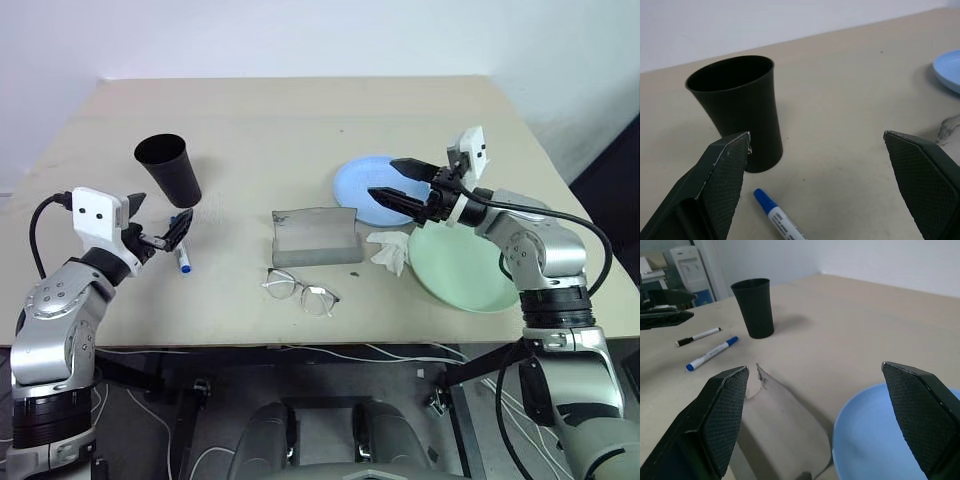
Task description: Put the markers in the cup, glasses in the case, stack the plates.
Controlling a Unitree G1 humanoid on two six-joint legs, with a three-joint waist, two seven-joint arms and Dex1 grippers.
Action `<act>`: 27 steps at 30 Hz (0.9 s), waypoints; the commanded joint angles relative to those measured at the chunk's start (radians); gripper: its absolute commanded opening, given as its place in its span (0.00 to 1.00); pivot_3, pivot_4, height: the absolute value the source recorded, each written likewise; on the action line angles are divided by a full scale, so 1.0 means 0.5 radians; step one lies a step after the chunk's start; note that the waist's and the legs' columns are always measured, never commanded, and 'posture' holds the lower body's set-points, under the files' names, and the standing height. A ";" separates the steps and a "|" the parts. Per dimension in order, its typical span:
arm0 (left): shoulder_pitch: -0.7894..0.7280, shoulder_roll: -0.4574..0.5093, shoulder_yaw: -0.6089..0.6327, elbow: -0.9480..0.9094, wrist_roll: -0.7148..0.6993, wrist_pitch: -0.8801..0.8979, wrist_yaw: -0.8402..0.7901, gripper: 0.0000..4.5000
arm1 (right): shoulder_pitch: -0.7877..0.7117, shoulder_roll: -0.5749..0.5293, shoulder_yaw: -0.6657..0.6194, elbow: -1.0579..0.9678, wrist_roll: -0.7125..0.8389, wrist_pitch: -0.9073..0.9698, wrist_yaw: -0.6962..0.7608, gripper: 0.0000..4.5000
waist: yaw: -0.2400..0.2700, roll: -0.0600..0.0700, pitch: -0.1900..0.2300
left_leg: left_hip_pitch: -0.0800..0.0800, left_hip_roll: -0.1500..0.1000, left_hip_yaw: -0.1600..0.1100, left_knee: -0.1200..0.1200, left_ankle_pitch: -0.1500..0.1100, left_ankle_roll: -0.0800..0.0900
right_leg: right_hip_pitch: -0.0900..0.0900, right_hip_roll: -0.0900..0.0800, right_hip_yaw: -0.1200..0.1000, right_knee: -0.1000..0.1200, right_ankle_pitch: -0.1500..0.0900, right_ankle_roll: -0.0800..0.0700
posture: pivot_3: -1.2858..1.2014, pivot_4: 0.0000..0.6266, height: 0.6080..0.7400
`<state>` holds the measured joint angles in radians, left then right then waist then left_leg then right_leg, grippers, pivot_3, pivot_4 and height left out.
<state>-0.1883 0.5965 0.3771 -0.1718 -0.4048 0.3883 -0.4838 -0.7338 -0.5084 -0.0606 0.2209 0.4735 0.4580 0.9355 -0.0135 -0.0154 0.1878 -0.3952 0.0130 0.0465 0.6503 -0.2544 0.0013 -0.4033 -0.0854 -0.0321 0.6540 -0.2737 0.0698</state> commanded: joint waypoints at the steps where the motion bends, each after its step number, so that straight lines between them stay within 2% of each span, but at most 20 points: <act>1: -0.024 0.003 0.039 -0.078 -0.013 -0.015 0.032 1.00 | -0.054 -0.008 -0.040 -0.009 -0.005 -0.064 0.018 1.00 | 0.000 0.000 0.000 | -0.001 0.000 0.000 0.000 0.000 0.000 | 0.000 0.000 0.000 -0.001 0.000 0.000 | 0.52 0.24 1.00; 10: 0.003 -0.042 0.034 -0.154 -0.018 -0.005 0.092 1.00 | -0.095 0.005 -0.020 0.071 -0.025 -0.092 0.051 1.00 | -0.002 0.000 0.000 | -0.021 -0.001 0.001 -0.001 0.000 0.000 | -0.016 -0.003 0.000 -0.012 0.007 0.003 | 0.52 0.24 1.00; 18: -0.039 -0.081 -0.053 -0.154 -0.002 -0.011 0.100 1.00 | -0.076 -0.027 -0.050 0.117 -0.054 -0.056 0.053 1.00 | 0.001 0.000 0.000 | -0.024 -0.002 0.002 -0.001 0.000 0.000 | -0.018 -0.004 0.000 -0.013 0.008 0.004 | 0.52 0.24 1.00; 23: -0.047 -0.119 -0.111 -0.102 -0.004 -0.032 0.069 1.00 | -0.047 -0.121 -0.047 0.133 -0.129 0.004 -0.008 1.00 | 0.001 0.000 0.000 | -0.025 -0.003 0.002 0.000 0.000 0.000 | -0.018 -0.006 0.000 -0.014 0.008 0.004 | 0.52 0.24 1.00; 27: -0.069 -0.076 -0.084 -0.012 -0.032 -0.056 -0.041 1.00 | -0.051 -0.223 -0.143 0.070 -0.055 0.185 -0.039 1.00 | 0.001 0.000 0.000 | -0.026 -0.004 0.002 0.000 0.000 0.000 | -0.019 -0.006 0.000 -0.015 0.008 0.004 | 0.52 0.24 1.00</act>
<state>-0.2074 0.5405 0.3225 -0.1805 -0.4062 0.3832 -0.4828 -0.7505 -0.5885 -0.0848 0.2992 0.4185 0.5258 0.9250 -0.0129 -0.0153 0.1879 -0.4081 0.0112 0.0477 0.6500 -0.2544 0.0012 -0.4132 -0.0882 -0.0321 0.6467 -0.2696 0.0717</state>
